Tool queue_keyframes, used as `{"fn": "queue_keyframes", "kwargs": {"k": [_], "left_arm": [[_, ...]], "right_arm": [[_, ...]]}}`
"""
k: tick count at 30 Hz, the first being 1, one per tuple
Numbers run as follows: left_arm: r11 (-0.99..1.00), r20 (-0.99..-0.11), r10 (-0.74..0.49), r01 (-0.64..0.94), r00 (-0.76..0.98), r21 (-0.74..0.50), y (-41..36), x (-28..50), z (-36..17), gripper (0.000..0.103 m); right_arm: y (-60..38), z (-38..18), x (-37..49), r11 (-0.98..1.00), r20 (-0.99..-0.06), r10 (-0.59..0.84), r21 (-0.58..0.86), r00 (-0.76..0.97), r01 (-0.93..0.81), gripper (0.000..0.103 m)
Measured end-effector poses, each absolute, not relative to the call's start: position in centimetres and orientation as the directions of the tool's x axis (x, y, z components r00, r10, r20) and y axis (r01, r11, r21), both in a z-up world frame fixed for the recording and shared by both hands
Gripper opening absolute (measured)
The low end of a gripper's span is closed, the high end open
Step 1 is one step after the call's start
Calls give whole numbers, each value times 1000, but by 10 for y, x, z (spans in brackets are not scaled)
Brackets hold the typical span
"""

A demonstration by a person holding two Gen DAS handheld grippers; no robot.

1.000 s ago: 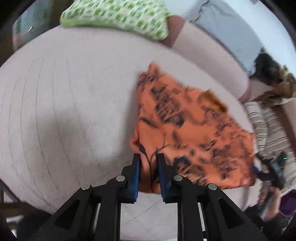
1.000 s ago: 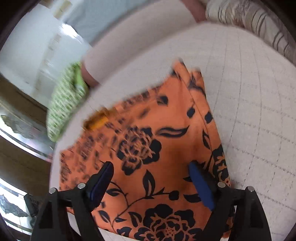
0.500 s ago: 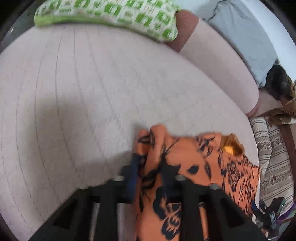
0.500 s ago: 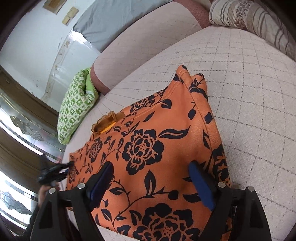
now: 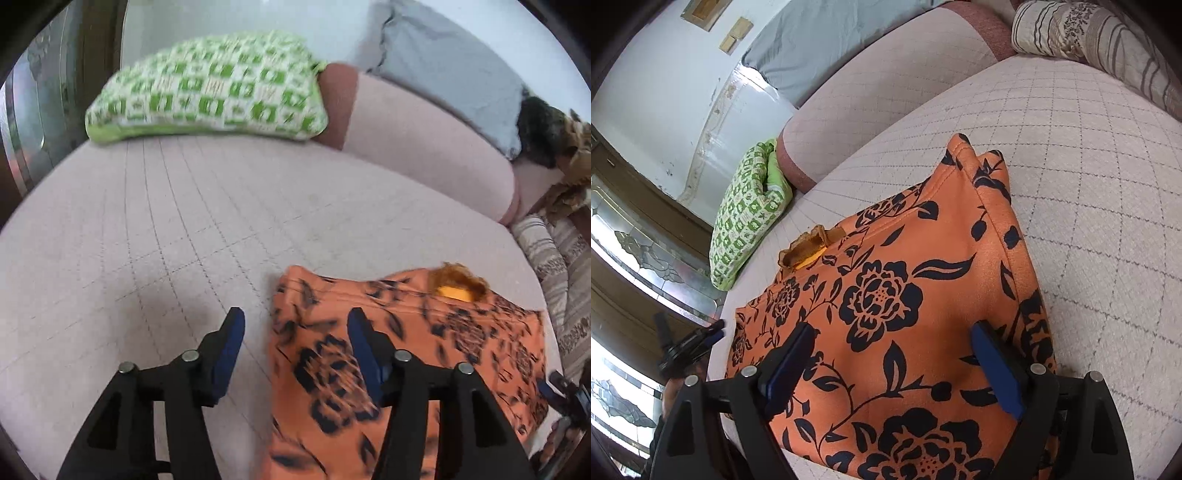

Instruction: Fold small clothes

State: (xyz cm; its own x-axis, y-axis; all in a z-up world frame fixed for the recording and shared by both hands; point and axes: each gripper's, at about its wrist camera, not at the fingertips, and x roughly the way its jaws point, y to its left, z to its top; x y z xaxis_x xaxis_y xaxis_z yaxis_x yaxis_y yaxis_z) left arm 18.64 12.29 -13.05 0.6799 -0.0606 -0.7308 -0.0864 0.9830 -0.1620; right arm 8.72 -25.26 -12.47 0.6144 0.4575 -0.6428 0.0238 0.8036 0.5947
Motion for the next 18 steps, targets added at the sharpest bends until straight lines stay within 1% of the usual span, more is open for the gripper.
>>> {"fn": "queue_keyframes", "kwargs": {"k": [3,5,7,9,11,12,13,14,15,17,18], "left_arm": [[988,-732,-42,-79,680,-129,102,164,-124,71],[990,-743,-20,-93,669,-110,85,145,-126,79],[991,-750,-16,-92,661,-102,71,130,-129,80],[993,-771,-26,-75,637,-95,58,126,-142,80],[994,-787,-37,-62,615,-95,47,123,-152,80],[994,-800,-39,-57,599,-91,42,124,-159,80],[995,-809,-39,-53,586,-86,38,123,-162,80],[995,-818,-32,-56,574,-78,36,125,-165,80],[995,-820,-28,-58,572,-75,35,125,-167,80],[996,-817,-29,-53,575,-72,33,124,-168,80],[996,-819,-25,-53,574,-67,33,125,-168,80]], "right_arm": [[-252,-122,85,808,-646,451,589,616,26,89],[-250,-113,82,812,-642,443,583,625,22,89],[-245,-91,72,822,-589,443,568,675,-44,89],[-241,-78,69,835,-562,436,545,703,-82,89],[-242,-82,79,831,-587,448,552,674,-71,89],[-246,-98,91,820,-628,457,571,629,-26,89],[-251,-115,100,823,-688,440,566,577,48,84],[-260,-134,105,800,-713,444,588,543,118,81],[-264,-133,104,788,-695,438,602,571,129,81],[-262,-119,105,798,-706,425,588,567,135,81],[-258,-109,105,803,-697,425,585,577,116,81]]}}
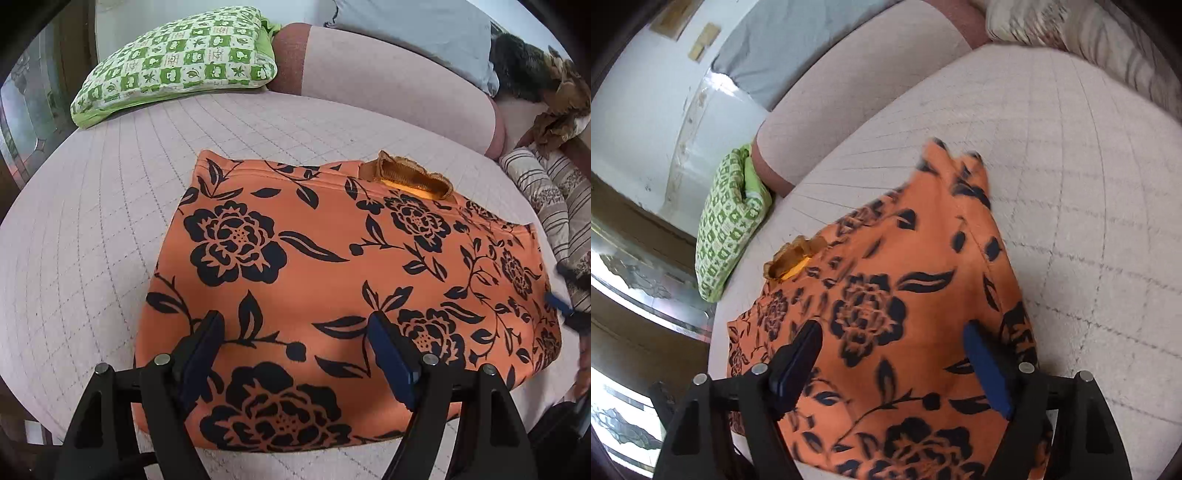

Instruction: Fold small clothes

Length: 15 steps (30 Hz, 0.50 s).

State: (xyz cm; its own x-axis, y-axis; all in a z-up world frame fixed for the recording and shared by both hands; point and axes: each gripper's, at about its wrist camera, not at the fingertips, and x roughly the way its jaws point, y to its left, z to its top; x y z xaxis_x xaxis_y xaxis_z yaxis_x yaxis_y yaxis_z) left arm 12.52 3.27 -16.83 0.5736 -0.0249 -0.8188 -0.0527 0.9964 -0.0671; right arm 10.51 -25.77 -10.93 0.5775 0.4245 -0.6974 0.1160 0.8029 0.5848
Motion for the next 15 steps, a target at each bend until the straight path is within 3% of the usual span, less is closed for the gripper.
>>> {"fn": "queue_keyframes", "kwargs": {"k": [6,9,10,13,15], "left_arm": [[996,-823,-30,-55,568,-75,35,132,-174,80],[996,-824,-29,-54,565,-72,35,134,-177,80],[996,-826,-28,-53,563,-70,36,133,-177,80],[997,-825,-28,-48,565,-67,36,134,-178,80],[997,-827,-29,-46,562,-66,36,135,-180,80]], "right_arm": [[-247,-92,140,788,-647,490,616,584,22,82],[-263,-125,177,796,-703,457,596,545,101,81],[-279,-149,189,738,-697,484,650,529,181,81],[-293,-144,188,623,-627,514,742,585,247,81],[-284,-125,187,642,-590,531,749,608,165,81]]}}
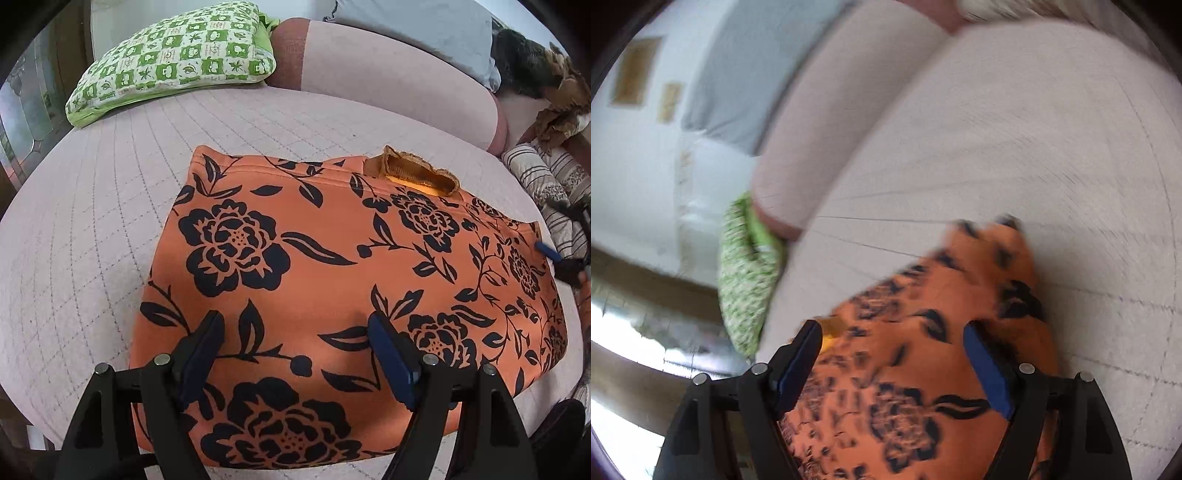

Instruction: Fold small clothes

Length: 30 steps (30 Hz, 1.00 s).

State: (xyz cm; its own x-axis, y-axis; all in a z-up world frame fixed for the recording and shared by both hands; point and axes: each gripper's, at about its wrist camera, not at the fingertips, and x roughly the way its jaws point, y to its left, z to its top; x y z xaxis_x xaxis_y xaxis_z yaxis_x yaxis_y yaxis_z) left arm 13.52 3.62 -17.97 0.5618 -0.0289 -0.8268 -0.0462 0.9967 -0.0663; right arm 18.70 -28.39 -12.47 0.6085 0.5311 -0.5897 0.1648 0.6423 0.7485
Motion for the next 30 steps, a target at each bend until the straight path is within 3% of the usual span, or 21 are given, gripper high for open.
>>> {"fn": "queue_keyframes", "kwargs": {"k": [2,4,6,11,20,23,30], "left_arm": [[997,-826,-29,-47,562,-67,36,136,-182,81],[997,-826,-29,-45,562,-66,35,135,-182,81],[997,-826,-33,-44,563,-70,37,132,-180,81],[992,-807,-42,-73,589,-105,41,122,-170,81],[997,-793,-51,-18,607,-77,8,108,-163,81],[999,-790,-53,22,611,-50,-9,106,-163,81],[999,-786,-38,44,617,-14,-28,104,-162,81]], "right_arm": [[-282,-121,191,671,-586,517,730,623,130,85],[-292,-145,200,705,-667,460,675,586,216,87],[-308,-158,197,594,-601,498,761,625,258,86],[-298,-111,147,640,-568,470,747,676,182,86],[-274,-137,-11,548,-583,511,787,631,283,88],[-281,-160,-21,508,-596,518,791,613,340,88],[-308,-176,0,359,-525,524,850,671,385,88]]}}
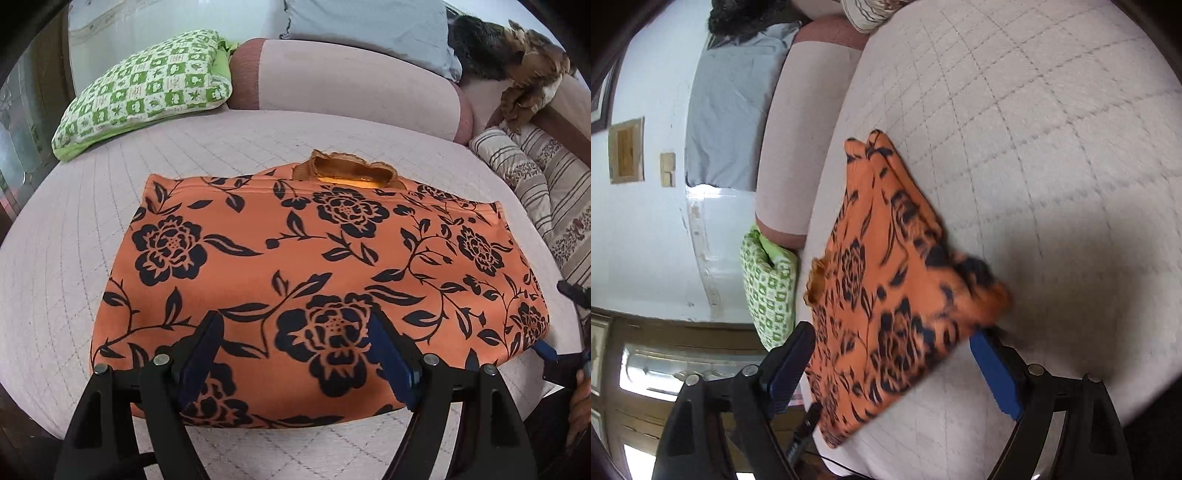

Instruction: Fold small clothes

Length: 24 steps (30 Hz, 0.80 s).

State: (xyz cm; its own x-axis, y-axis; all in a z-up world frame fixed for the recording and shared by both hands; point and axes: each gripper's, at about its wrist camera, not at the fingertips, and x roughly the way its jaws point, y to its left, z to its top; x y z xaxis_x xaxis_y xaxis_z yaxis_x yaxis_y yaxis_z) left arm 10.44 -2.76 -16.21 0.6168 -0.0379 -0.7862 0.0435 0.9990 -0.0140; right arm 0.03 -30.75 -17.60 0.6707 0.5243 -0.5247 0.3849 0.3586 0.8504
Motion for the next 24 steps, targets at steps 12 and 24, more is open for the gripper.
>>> {"fn": "queue_keyframes", "kwargs": {"k": [12,24], "left_arm": [[993,-798,-20,106,602,55,-64,128,-173,81],[994,-782,-21,95,623,49,-69,131,-168,85]], "right_arm": [[-306,-164,16,513,-617,455,771,642,377,69],[-308,-158,15,538,-585,448,780,676,318,18]]}}
